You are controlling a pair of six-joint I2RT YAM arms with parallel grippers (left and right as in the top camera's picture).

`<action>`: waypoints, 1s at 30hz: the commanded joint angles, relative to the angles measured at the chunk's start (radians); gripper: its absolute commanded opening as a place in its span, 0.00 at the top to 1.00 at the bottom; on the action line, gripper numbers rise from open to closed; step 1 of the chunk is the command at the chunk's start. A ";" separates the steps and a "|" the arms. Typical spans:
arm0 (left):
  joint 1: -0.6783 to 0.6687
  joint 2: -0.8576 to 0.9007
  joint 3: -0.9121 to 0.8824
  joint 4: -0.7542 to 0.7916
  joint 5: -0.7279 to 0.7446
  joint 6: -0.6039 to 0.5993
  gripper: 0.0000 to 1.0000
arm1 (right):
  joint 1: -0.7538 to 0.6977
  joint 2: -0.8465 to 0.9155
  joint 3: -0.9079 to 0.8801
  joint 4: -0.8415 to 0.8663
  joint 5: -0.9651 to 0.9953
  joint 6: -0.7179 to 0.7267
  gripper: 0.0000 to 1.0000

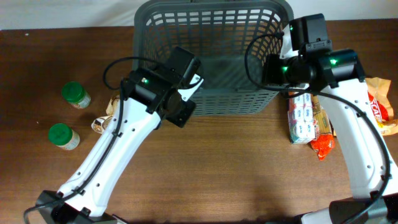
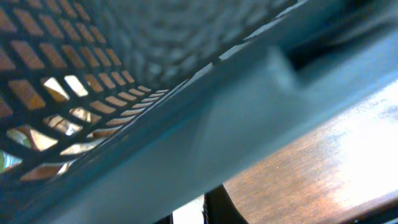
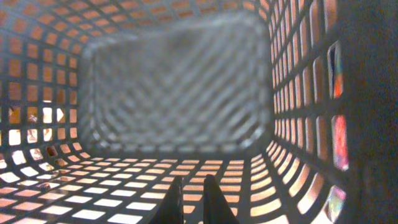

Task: Pack container
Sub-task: 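Grasp the orange brown-sugar bag with the right gripper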

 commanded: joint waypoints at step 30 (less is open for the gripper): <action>0.401 -0.344 0.274 0.053 -0.296 -0.110 0.01 | -0.653 0.478 0.269 -0.172 0.375 -0.518 0.01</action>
